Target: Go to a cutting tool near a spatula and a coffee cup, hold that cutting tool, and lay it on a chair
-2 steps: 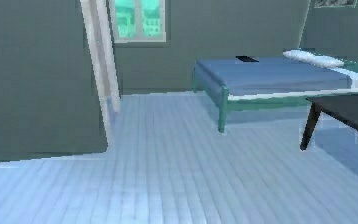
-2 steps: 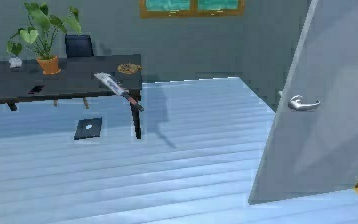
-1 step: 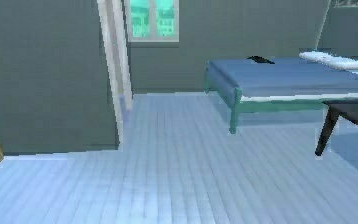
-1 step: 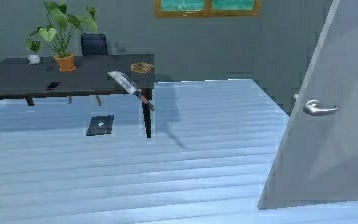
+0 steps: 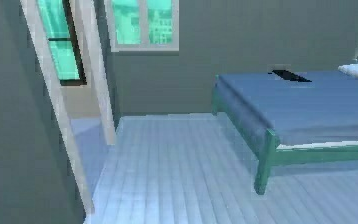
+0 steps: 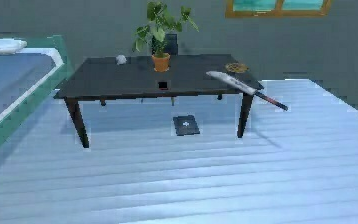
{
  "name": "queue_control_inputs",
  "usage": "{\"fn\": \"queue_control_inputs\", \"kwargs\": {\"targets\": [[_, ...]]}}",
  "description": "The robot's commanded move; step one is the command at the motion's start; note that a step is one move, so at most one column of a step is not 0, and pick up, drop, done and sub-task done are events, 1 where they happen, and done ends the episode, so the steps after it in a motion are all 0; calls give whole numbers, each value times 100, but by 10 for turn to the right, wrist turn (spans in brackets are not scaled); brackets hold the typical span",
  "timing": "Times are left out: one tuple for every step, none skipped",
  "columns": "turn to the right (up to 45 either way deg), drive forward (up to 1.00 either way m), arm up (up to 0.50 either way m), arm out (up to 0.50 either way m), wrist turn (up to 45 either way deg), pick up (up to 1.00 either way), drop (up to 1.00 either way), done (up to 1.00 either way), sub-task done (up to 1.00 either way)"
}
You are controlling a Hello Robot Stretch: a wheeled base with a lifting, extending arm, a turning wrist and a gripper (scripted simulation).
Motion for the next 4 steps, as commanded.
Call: {"fn": "queue_control_inputs", "kwargs": {"targets": [[0,100,0,0,0,0,0,0,0],[-30,0,0,0,0,0,0,0,0],[0,75,0,0,0,0,0,0,0],[-450,0,0,0,0,0,0,0,0]]}}
